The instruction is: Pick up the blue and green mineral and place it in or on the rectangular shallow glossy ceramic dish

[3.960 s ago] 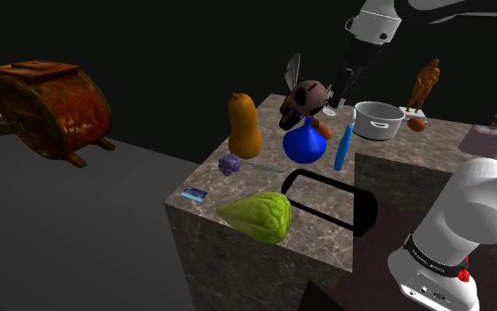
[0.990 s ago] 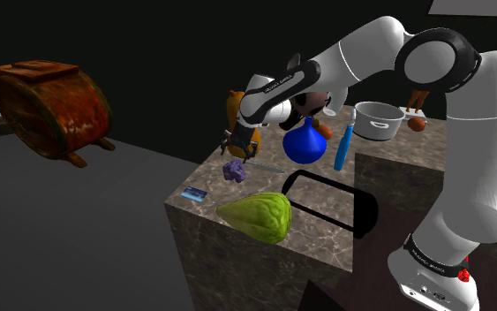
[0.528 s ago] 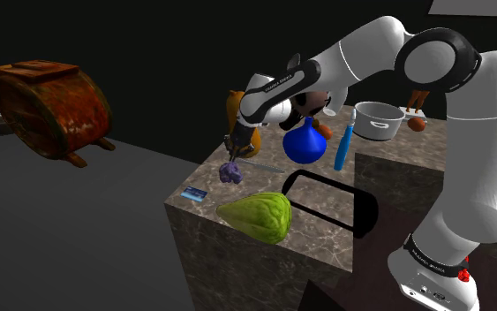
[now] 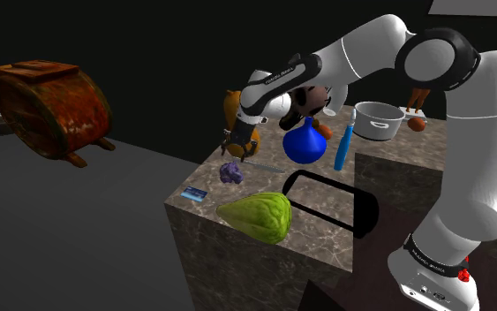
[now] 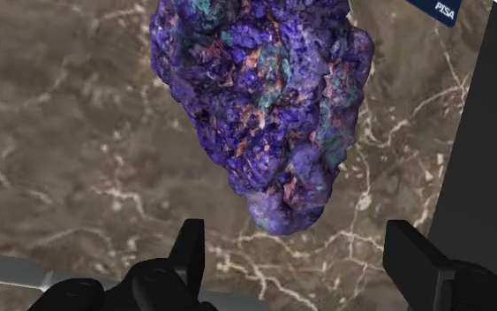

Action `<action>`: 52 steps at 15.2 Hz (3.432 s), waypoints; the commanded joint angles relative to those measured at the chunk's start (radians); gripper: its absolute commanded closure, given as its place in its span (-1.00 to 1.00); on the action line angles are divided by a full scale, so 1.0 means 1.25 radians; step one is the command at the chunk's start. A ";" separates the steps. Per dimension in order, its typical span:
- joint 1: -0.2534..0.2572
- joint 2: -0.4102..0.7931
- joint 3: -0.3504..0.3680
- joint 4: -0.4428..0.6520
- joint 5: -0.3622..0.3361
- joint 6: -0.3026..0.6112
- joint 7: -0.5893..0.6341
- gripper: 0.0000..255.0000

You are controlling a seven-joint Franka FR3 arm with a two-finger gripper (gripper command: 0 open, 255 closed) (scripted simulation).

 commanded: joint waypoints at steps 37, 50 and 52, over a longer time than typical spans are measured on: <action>-0.031 -0.011 0.048 0.047 0.016 -0.112 -0.136 1.00; -0.090 -0.221 0.052 -0.161 0.095 -0.137 -0.216 1.00; -0.104 -0.279 0.048 -0.229 0.121 -0.137 -0.250 1.00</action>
